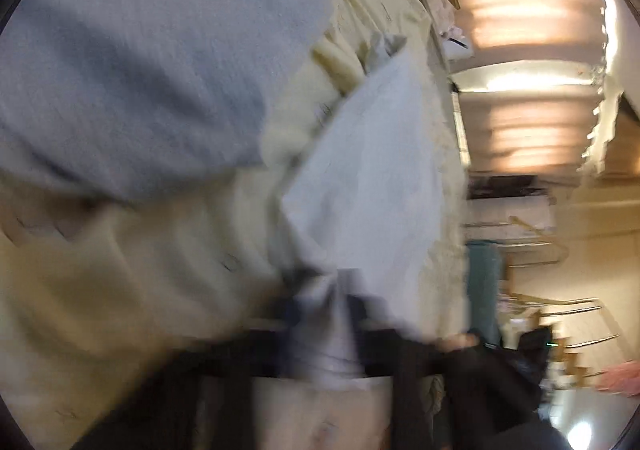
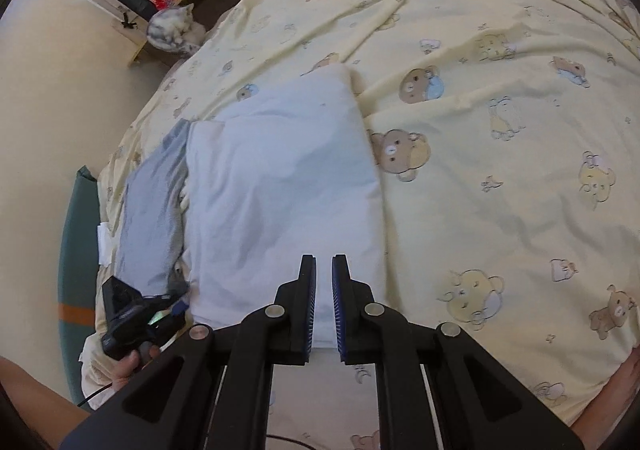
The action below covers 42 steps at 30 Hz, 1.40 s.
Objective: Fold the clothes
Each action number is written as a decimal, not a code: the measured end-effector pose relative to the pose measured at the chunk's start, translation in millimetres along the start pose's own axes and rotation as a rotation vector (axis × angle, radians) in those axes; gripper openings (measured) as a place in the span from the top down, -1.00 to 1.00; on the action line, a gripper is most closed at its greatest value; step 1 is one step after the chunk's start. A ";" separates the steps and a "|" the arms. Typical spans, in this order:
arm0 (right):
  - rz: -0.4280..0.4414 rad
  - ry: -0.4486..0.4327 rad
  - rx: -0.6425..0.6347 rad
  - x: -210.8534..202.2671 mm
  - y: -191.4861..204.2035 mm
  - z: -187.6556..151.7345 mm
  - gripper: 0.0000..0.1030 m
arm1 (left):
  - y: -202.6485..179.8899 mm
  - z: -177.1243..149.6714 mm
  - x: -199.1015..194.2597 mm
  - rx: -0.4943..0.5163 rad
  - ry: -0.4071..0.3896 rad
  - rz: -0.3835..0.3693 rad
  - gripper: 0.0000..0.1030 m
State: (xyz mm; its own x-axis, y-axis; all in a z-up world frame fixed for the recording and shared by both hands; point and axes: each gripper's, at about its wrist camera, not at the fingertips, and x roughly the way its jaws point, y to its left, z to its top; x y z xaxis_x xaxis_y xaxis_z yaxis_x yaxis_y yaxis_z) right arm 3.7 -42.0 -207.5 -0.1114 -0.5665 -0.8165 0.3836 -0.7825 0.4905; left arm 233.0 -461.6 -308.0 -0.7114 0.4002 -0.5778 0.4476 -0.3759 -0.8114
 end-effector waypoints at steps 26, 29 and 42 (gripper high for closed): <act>-0.036 0.083 -0.081 30.1 13.4 -3.3 0.78 | -4.4 -18.6 -49.8 0.012 -0.018 0.277 0.59; -0.045 0.126 -0.160 46.9 21.0 -0.5 0.77 | -40.5 -16.7 -44.7 0.193 0.000 0.268 0.59; -0.241 0.536 -0.570 154.5 66.4 -23.0 0.91 | -93.9 -13.5 69.2 0.364 0.228 0.256 0.59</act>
State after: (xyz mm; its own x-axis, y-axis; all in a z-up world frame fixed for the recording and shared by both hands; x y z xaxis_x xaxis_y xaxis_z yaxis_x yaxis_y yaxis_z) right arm 33.1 -175.4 -308.1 0.1481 -0.0858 -0.9852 0.8285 -0.5333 0.1710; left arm 149.0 -387.4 -273.0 -0.4485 0.4139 -0.7922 0.3455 -0.7371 -0.5808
